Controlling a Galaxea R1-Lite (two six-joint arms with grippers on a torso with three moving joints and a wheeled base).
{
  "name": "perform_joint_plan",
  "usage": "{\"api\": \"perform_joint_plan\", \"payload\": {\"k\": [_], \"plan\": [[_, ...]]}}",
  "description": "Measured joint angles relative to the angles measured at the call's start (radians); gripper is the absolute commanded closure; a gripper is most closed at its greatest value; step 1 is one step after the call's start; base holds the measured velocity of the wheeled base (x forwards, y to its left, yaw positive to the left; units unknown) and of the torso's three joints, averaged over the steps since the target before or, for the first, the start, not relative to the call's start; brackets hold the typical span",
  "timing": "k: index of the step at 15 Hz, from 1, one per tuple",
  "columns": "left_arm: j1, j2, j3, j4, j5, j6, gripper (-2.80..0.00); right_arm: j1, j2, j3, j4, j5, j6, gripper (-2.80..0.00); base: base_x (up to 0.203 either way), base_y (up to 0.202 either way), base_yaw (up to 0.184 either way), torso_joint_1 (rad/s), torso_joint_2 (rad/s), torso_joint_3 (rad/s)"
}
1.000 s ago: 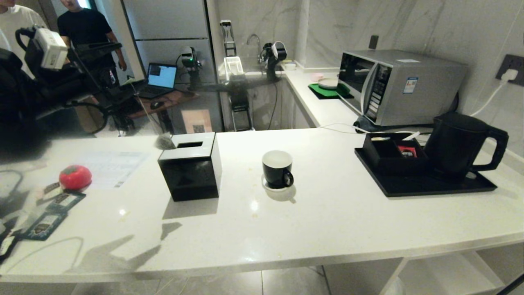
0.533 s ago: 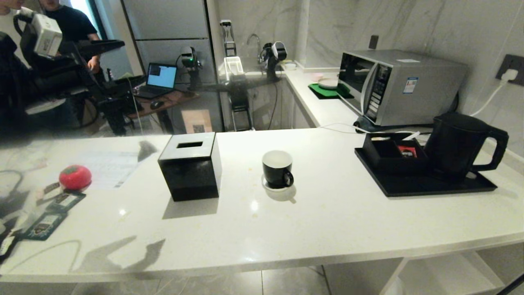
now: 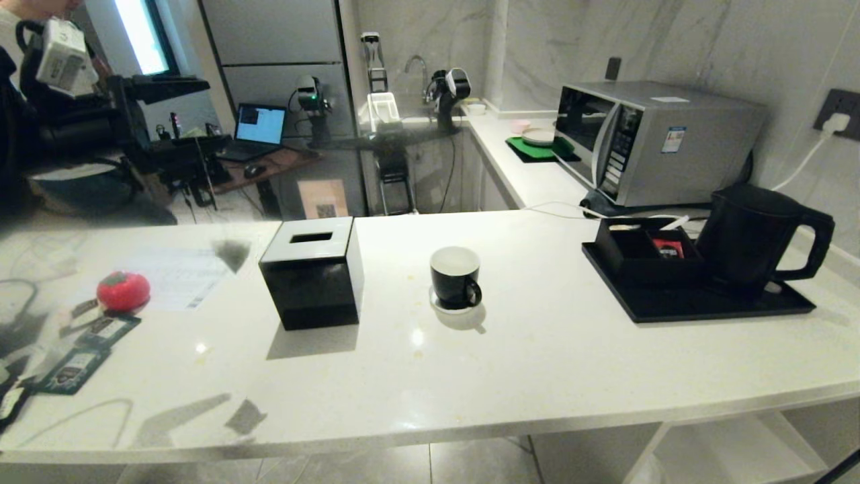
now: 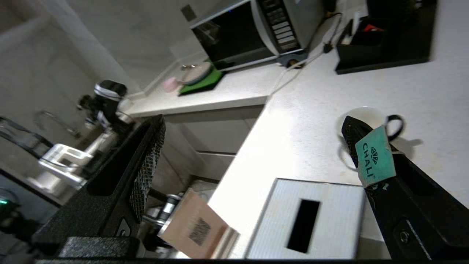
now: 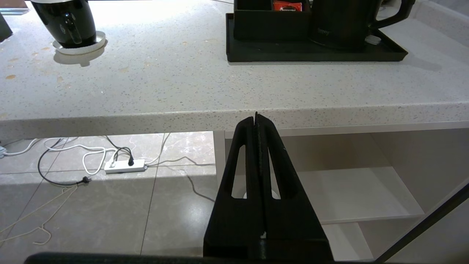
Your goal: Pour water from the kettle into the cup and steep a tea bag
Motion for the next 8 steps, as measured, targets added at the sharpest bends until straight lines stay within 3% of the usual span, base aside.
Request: {"api": "perform_joint_plan", "payload": {"k": [8], "plan": [[0.022, -0.126, 0.002, 0.385, -0.025, -0.001, -2.80, 0.000, 0.000, 0.000, 0.000, 0.000, 0.000, 0.00, 0.000, 0.000, 0.000, 0.000, 0.00, 0.000]]}}
